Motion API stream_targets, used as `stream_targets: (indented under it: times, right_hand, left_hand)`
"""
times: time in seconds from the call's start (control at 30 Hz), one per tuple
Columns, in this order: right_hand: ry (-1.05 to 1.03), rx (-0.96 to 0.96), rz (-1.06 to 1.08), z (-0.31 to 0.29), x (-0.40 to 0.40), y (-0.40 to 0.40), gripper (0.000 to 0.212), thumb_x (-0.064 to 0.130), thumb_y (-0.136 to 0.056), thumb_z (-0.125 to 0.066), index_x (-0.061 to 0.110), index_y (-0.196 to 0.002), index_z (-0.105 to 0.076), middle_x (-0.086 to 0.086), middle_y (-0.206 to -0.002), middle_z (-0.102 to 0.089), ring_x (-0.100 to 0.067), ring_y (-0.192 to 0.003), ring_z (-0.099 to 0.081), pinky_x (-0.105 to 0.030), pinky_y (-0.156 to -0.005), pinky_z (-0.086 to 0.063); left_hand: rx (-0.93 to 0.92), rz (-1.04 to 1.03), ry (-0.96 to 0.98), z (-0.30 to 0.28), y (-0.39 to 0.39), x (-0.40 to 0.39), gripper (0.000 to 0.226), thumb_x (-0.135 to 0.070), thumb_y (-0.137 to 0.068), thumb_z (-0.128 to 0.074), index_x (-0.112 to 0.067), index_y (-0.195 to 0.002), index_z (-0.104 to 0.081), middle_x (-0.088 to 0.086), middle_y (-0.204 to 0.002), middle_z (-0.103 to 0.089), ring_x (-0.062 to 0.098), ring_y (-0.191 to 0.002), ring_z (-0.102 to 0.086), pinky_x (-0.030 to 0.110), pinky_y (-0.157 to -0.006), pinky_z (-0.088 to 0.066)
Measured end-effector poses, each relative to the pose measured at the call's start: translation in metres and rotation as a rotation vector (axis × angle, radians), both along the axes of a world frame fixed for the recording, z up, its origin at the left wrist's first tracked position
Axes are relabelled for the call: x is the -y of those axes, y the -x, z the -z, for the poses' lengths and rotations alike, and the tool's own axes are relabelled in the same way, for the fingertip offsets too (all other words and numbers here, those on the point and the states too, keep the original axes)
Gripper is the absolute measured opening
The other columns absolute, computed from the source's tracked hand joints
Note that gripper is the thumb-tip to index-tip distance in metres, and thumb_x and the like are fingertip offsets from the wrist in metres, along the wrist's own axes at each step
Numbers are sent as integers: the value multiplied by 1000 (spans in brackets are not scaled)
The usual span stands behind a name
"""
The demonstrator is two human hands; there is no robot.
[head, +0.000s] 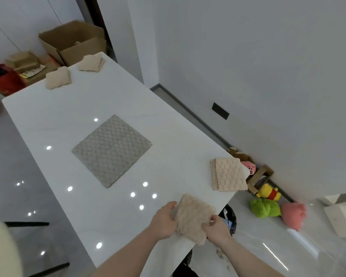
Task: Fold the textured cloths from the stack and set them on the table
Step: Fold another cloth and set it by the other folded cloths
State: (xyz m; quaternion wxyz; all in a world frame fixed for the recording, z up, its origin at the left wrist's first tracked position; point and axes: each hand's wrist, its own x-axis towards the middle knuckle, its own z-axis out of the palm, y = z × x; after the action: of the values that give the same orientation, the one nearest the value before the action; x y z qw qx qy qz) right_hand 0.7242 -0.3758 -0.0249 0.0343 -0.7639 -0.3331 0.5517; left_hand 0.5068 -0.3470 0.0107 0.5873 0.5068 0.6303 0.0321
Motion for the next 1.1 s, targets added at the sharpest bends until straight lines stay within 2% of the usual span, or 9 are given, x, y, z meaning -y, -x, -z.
stream_targets:
  times: [0.13,0.2,0.3,0.43,0.5,0.7,0.8,0.93,1.1]
  right_hand:
    - [33,17,-65,-1,7,7,19,22,-94,-62,17,-86,-46,-3,-76,-50,-17,-61,-45,-31,-60,-40]
    - [23,52,-45,-4,10,11,15,23,-95,-62,13,-98,-51,-2,-82,-53,-17,-62,-47,-30,-60,-40]
    - [-51,112,76,-11,13,25,47,20,-93,-64,13,-135,-45,-1,-110,-60,-19,-80,-63,-31,-63,-49]
    - [-261,359,107,-26,26,60,72,21,-89,-66,17,-153,-32,-11,-153,-38,-32,-135,-43,-47,-107,-44]
    - [-334,395,126,-38,33,86,74,19,-88,-66,17,-153,-32,-12,-154,-35,-35,-141,-35,-50,-114,-36]
    - [-466,318,121,-74,51,187,65,20,-89,-70,22,-147,-42,-3,-153,-36,-20,-117,-49,-37,-96,-47]
    - [-499,172,111,-91,64,228,57,21,-93,-66,31,-143,-41,6,-149,-36,-15,-121,-50,-30,-89,-48]
    - [-557,87,61,-112,75,250,52,25,-94,-64,39,-138,-40,15,-142,-38,-5,-118,-51,-18,-83,-45]
    - [-639,71,90,-135,78,248,46,27,-94,-64,44,-129,-42,21,-136,-44,3,-113,-53,-17,-76,-49]
  left_hand:
    - [-56,-1,-4,-2,29,11,67,-21,-85,-55,-24,-151,-41,-5,-150,-47,19,-123,-57,22,-96,-46]
    - [-64,3,-16,-1,47,17,59,-10,-94,-50,-26,-150,-42,-6,-150,-46,17,-122,-56,20,-92,-45]
    - [-83,3,-53,-3,76,23,55,-9,-94,-49,-29,-145,-47,-9,-146,-48,12,-115,-56,20,-91,-47]
    - [-70,52,-115,-6,120,27,54,-11,-93,-51,-31,-142,-49,-15,-143,-48,9,-115,-57,21,-95,-49]
    - [-51,80,-162,-9,145,28,52,-12,-93,-52,-33,-141,-51,-16,-141,-49,7,-115,-57,21,-94,-50]
    - [-48,123,-298,-25,223,32,47,-15,-94,-56,-37,-136,-52,-21,-137,-47,2,-115,-55,9,-80,-44]
    - [-42,118,-343,-41,250,34,45,-16,-94,-57,-40,-132,-53,-24,-134,-48,-1,-115,-54,2,-73,-42]
    - [-12,121,-420,-63,267,34,42,-19,-94,-60,-41,-129,-55,-24,-134,-49,-3,-116,-54,11,-87,-41]
    - [20,73,-476,-88,272,43,39,-20,-94,-63,-44,-123,-57,-27,-131,-50,-8,-115,-53,9,-86,-40]
